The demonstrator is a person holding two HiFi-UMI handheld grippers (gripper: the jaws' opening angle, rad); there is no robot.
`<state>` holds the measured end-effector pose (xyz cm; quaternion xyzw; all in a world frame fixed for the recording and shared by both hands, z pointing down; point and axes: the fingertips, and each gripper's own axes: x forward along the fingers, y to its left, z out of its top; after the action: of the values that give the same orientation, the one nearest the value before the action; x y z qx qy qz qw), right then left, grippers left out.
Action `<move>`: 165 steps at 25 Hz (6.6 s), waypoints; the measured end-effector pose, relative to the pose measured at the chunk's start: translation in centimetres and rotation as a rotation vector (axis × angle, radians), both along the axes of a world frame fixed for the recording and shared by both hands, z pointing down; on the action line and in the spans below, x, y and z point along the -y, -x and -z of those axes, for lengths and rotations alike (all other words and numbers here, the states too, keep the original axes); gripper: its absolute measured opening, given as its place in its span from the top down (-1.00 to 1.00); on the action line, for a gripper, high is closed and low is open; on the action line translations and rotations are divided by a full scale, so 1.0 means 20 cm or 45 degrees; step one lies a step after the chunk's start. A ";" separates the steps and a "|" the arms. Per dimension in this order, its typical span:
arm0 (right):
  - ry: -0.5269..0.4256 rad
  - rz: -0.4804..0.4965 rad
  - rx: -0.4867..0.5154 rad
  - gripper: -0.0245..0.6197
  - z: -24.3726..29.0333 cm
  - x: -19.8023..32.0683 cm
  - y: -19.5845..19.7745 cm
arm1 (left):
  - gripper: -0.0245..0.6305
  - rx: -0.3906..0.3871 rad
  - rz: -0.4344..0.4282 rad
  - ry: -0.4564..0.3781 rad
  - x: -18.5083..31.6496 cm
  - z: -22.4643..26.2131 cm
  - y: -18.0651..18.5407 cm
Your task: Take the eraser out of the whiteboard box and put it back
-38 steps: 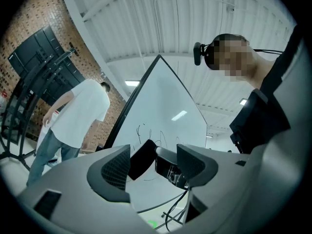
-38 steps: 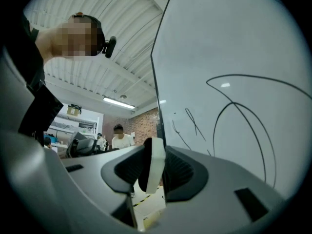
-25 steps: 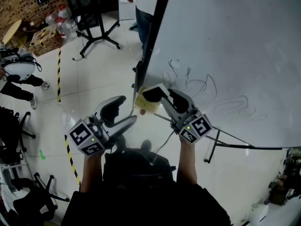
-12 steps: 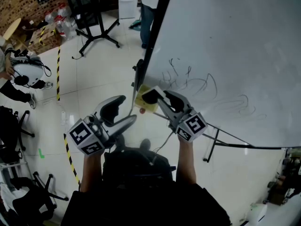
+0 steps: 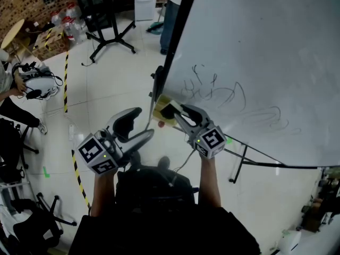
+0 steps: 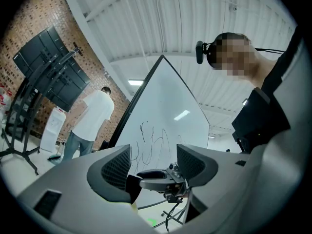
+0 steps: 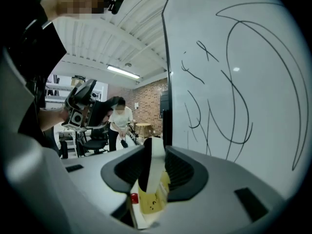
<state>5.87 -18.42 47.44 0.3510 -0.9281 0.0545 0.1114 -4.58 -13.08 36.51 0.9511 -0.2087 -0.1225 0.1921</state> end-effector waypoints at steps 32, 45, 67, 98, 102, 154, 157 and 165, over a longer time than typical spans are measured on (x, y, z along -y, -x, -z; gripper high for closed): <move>-0.004 0.086 -0.221 0.45 -0.35 0.01 0.10 | 0.03 0.020 -0.009 0.011 0.01 0.00 -0.02; -0.011 0.074 -0.252 0.44 -0.43 0.00 0.09 | 0.03 0.023 0.004 0.023 0.00 -0.02 -0.02; -0.039 -0.012 -0.012 0.29 -0.20 -0.02 -0.02 | 0.03 0.041 0.002 0.016 -0.05 0.00 -0.09; -0.161 0.063 0.793 0.51 0.45 -0.43 -0.37 | 0.03 0.200 0.155 0.095 -0.38 -0.03 -0.24; -0.196 0.015 0.830 0.51 0.51 -0.51 -0.38 | 0.03 0.167 0.111 0.077 -0.41 0.00 -0.21; -0.385 -0.260 0.732 0.51 0.87 -2.14 -0.17 | 0.03 -0.041 -0.195 -0.074 -1.71 0.19 0.06; -0.381 -0.220 0.747 0.52 0.87 -2.20 -0.21 | 0.03 -0.023 -0.170 -0.080 -1.79 0.20 0.01; -0.381 -0.114 0.780 0.58 0.85 -2.32 -0.31 | 0.03 0.021 -0.141 -0.063 -1.95 0.18 -0.13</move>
<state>11.99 28.04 30.46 0.3710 -0.8999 0.0256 -0.2279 -2.01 25.83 32.87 0.9666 -0.1543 -0.1091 0.1732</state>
